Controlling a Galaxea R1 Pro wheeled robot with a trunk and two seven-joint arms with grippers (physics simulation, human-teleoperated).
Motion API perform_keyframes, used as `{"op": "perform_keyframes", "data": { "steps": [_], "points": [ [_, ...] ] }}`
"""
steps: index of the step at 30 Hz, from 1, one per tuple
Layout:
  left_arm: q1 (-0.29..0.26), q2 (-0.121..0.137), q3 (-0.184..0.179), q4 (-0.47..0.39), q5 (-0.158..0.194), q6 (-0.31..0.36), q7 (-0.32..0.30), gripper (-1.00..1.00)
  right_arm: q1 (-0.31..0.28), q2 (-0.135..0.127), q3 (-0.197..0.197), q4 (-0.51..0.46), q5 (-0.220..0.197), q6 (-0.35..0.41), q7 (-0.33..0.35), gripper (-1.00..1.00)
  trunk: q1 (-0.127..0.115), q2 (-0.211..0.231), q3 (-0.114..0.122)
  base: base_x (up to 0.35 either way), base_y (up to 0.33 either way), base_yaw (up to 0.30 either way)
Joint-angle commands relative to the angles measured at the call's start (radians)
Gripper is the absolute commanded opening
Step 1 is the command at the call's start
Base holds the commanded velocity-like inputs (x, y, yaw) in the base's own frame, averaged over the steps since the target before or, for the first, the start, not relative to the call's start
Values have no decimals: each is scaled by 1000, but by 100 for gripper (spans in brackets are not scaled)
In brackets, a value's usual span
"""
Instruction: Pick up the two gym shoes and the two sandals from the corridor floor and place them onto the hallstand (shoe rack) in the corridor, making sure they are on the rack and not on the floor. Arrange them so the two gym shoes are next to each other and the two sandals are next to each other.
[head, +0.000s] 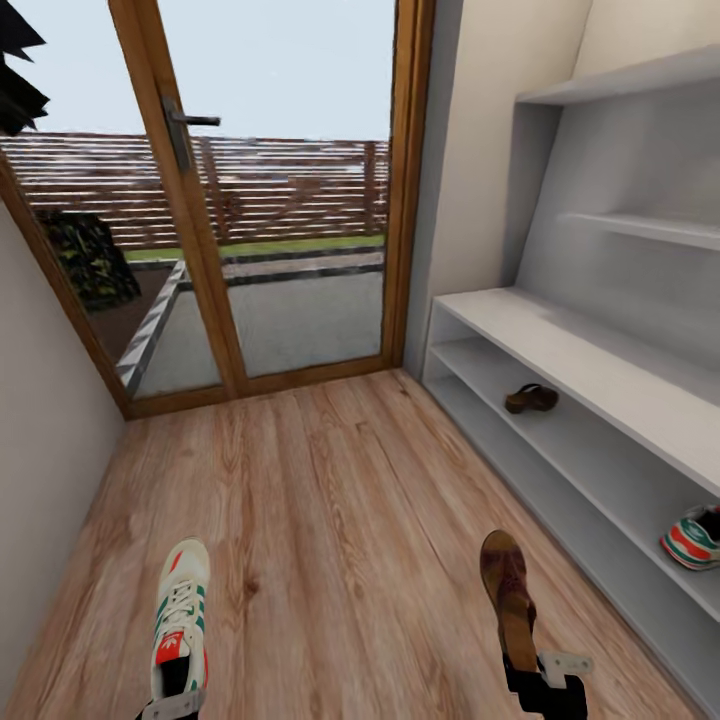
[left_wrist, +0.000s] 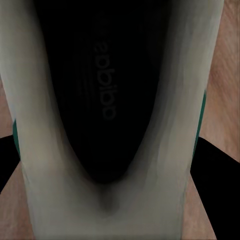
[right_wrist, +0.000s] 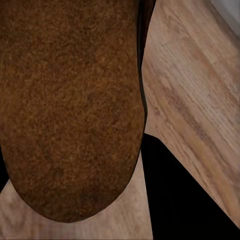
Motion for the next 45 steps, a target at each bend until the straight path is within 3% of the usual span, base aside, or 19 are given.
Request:
{"op": "perform_keyframes", "data": {
  "steps": [1, 24, 45],
  "points": [
    [-1, -1, 9, 0, -10, -4, -6, -100, -1, 0, -9, 1, 4, -3, 5, -100, 0, 0, -1, 339, 15, -24],
    [0, -1, 9, 0, -10, -4, -8, -100, -1, 0, -9, 1, 3, -3, 5, -100, 0, 0, -1, 270, 180, -227],
    [-1, -1, 9, 0, -10, -4, -8, -100, -1, 0, -9, 1, 4, -3, 5, -100, 0, 0, -1, 8, 6, -269]
  ]
}}
